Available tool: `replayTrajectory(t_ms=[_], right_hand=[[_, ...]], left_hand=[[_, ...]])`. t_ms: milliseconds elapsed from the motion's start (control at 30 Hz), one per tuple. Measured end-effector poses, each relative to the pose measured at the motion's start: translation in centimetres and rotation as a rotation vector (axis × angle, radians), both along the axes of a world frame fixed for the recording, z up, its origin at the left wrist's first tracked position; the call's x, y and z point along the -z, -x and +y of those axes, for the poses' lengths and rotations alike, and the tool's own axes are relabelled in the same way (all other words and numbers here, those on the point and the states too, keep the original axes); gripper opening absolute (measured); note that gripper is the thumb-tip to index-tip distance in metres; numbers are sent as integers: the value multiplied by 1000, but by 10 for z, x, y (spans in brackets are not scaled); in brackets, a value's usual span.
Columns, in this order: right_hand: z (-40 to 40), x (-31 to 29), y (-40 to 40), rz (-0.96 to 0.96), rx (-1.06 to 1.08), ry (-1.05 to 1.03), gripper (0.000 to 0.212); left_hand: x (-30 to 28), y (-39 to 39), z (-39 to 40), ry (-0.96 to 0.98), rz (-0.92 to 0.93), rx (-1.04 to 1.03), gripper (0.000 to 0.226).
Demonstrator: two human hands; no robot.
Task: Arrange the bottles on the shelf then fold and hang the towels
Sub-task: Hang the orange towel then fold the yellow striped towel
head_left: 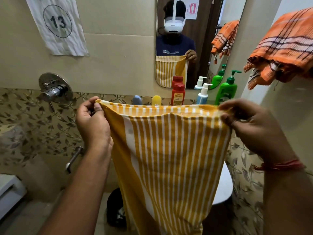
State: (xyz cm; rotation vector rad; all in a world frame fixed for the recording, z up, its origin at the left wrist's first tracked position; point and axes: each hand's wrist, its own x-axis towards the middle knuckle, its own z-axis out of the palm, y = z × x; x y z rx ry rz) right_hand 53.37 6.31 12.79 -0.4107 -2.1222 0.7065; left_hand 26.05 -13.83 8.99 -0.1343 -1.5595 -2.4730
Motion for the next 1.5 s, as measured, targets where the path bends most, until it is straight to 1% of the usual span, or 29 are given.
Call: replayTrajectory(t_ms=[33, 100, 133, 167, 200, 233, 267, 333, 367, 400, 467, 500, 567, 600, 633, 667, 700, 733, 800, 867, 1067, 1233, 1500], right_hand=[[0, -2, 0, 52, -11, -24, 22], [-1, -6, 2, 372, 58, -47, 20], [0, -9, 6, 430, 91, -83, 19], [0, -10, 12, 330, 70, -111, 21], [-2, -8, 17, 114, -4, -107, 26], [-1, -5, 20, -59, -63, -104, 30], [0, -5, 22, -40, -66, -74, 33], [4, -14, 20, 306, 3, 25, 31], [4, -17, 16, 404, -3, 87, 25], [3, -17, 13, 422, -68, 175, 19], [1, -17, 13, 388, -314, 415, 15], [1, -17, 14, 369, -332, 436, 15], [1, -18, 17, 246, -153, 286, 18], [2, -17, 16, 202, -101, 258, 19], [2, -15, 15, 224, -168, 317, 18], [-1, -16, 15, 264, -283, 434, 16], [0, -15, 13, 296, -342, 504, 15], [2, -13, 13, 309, -311, 489, 13], [10, -9, 15, 296, -134, 353, 10], [16, -6, 17, 318, -59, 323, 11], [21, 4, 19, 343, 3, 332, 10], [25, 9, 19, 332, 74, 288, 13], [23, 10, 21, 299, 118, 225, 15]], left_hand=[[2, -1, 0, 4, 5, -5, 21], [2, -5, 1, 12, 39, -12, 21], [0, -6, 3, 21, 53, -14, 21], [-2, -6, 5, 32, 53, -15, 21], [-4, -4, 7, 44, 50, -13, 22], [-5, -2, 9, 47, 51, -11, 22], [-5, 0, 12, 50, 57, -18, 22], [-2, 4, 16, 51, 54, -41, 21], [1, 5, 16, 48, 40, -49, 20], [2, 5, 15, 44, 27, -56, 20], [2, 8, 14, 32, 19, -73, 19], [0, 9, 13, 32, 19, -79, 20], [-2, 10, 14, 32, 29, -84, 23], [-3, 10, 15, 31, 41, -83, 25], [-3, 9, 16, 31, 50, -81, 25], [-3, 8, 16, 31, 50, -83, 24], [-4, 7, 16, 28, 40, -86, 23], [-3, 8, 15, 21, 29, -87, 22], [-1, 8, 14, 8, 30, -80, 22], [-2, 5, 15, 9, 20, -66, 22], [-4, 2, 15, -19, 8, -51, 21], [-2, 0, 16, -29, 13, -42, 22], [0, -1, 16, 22, 19, -21, 22]])
